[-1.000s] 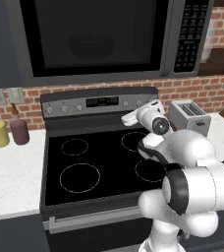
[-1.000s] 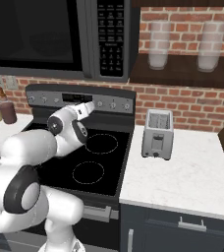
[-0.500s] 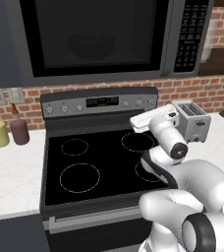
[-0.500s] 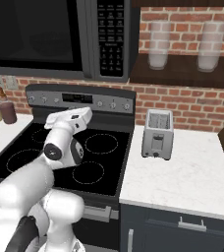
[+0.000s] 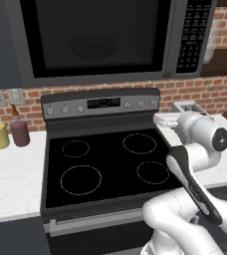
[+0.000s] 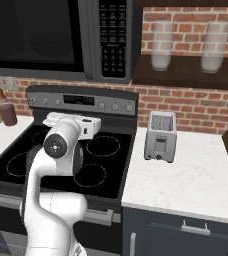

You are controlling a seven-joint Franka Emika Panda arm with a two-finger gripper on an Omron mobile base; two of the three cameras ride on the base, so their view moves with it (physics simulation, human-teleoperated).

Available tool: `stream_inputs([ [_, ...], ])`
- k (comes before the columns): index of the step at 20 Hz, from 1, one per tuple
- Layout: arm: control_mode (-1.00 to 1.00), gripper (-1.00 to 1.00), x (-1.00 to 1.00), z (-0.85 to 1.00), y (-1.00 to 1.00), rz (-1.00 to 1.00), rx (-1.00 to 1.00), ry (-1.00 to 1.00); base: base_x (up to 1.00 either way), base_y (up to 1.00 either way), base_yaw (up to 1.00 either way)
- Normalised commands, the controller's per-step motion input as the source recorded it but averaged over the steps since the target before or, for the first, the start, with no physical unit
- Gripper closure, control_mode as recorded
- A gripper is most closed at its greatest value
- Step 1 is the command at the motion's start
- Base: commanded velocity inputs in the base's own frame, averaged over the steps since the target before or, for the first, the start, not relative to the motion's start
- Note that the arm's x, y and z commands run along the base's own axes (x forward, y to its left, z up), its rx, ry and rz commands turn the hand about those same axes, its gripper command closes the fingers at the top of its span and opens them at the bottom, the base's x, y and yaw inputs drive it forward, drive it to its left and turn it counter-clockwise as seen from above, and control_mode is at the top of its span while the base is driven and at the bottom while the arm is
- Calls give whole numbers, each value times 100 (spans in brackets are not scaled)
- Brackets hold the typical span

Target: Open the microwave, place the bowl with waffle inside the microwave, then close the microwave door and turn it on.

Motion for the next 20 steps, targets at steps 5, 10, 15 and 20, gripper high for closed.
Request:
stream_inputs([
  [5, -100, 100, -100, 78, -63, 1, 39, 31, 0, 0, 0],
  [10, -100, 100, -100, 67, -49, 5, 40, 16, 0, 0, 0],
  [15, -100, 100, -79, 9, -1, -22, 25, 5, 0, 0, 0],
  [20, -100, 100, -39, 5, 0, -26, 26, 0, 0, 0, 0],
])
